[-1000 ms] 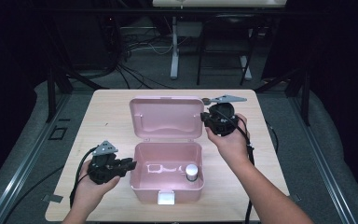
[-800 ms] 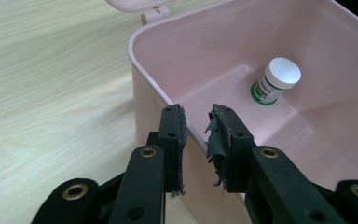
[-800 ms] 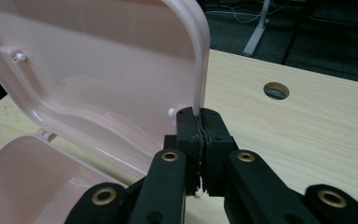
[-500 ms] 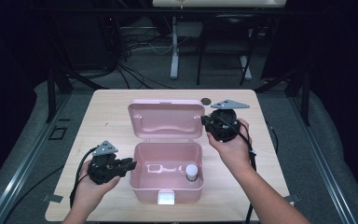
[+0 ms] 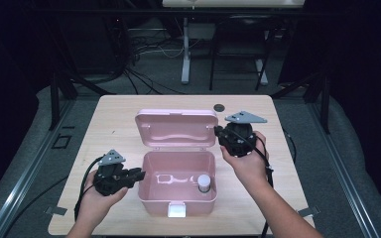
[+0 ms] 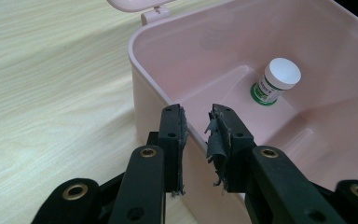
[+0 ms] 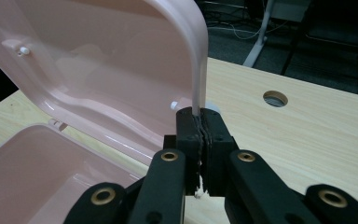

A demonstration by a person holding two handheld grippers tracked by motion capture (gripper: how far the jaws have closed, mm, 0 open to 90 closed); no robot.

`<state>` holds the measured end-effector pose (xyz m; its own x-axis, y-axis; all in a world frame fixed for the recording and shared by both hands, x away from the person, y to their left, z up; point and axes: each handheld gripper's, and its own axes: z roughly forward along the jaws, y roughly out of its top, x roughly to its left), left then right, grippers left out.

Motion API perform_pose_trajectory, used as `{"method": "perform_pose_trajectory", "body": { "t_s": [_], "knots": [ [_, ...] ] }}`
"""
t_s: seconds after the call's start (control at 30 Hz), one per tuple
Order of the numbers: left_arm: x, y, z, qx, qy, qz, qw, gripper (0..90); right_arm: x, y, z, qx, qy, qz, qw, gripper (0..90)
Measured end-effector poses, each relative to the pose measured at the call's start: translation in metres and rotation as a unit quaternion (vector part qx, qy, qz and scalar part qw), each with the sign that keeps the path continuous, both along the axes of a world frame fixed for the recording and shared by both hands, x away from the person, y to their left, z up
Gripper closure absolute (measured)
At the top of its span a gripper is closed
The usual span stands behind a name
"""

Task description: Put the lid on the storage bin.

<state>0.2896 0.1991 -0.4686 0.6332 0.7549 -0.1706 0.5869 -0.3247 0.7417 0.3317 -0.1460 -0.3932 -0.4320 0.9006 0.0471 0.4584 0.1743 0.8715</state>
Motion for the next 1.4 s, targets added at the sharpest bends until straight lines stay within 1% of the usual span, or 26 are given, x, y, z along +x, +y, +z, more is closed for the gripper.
{"method": "perform_pose_trajectory", "body": {
  "t_s": [0.03, 0.07, 0.37, 0.47, 0.63, 0.93, 1.03, 1.13, 1.27, 1.33, 1.37, 1.4],
  "knots": [
    [0.0, 0.0, 0.0, -0.001, 0.0, 0.001, 1.0, 74.5, -0.002, -0.001, -0.002, 0.003, -0.009, 0.001, 1.0, 87.5],
    [0.0, 0.0, 0.0, 0.0, 0.0, 0.0, 1.0, 74.5, -0.004, -0.001, -0.003, 0.005, -0.012, 0.001, 0.9999, 87.5],
    [0.0, 0.0, 0.0, 0.0, 0.0, 0.001, 1.0, 74.5, -0.014, -0.001, -0.005, 0.002, -0.019, 0.005, 0.9998, 87.0],
    [0.0, 0.0, 0.0, -0.001, 0.001, 0.002, 1.0, 74.5, -0.017, -0.001, -0.008, 0.003, -0.028, 0.004, 0.9996, 86.9],
    [0.0, 0.0, 0.0, 0.0, 0.001, 0.002, 1.0, 74.5, -0.021, -0.003, -0.01, 0.014, -0.028, 0.006, 0.9995, 86.3],
    [0.0, 0.0, 0.0, 0.0, 0.001, 0.002, 1.0, 74.5, -0.033, -0.004, -0.014, 0.014, -0.032, 0.01, 0.9994, 85.8],
    [0.0, 0.0, 0.0, 0.0, 0.001, 0.002, 1.0, 74.6, -0.036, -0.005, -0.017, 0.022, -0.037, 0.009, 0.999, 85.6],
    [0.0, 0.0, 0.0, -0.001, 0.001, 0.003, 1.0, 74.6, -0.038, -0.004, -0.019, 0.023, -0.044, 0.007, 0.9987, 85.5],
    [-0.001, 0.0, 0.0, 0.0, 0.001, 0.003, 1.0, 74.5, -0.04, -0.004, -0.02, 0.028, -0.043, 0.005, 0.9987, 85.3],
    [0.0, 0.0, 0.0, 0.0, 0.001, 0.002, 1.0, 74.6, -0.042, -0.004, -0.021, 0.032, -0.044, 0.004, 0.9985, 85.0],
    [0.0, 0.0, 0.0, 0.0, 0.001, 0.002, 1.0, 74.6, -0.043, -0.004, -0.023, 0.043, -0.046, 0.001, 0.998, 84.7],
    [0.0, 0.0, 0.0, 0.0, 0.001, 0.002, 1.0, 74.6, -0.043, -0.004, -0.023, 0.043, -0.046, 0.001, 0.998, 84.7]
  ]
}}
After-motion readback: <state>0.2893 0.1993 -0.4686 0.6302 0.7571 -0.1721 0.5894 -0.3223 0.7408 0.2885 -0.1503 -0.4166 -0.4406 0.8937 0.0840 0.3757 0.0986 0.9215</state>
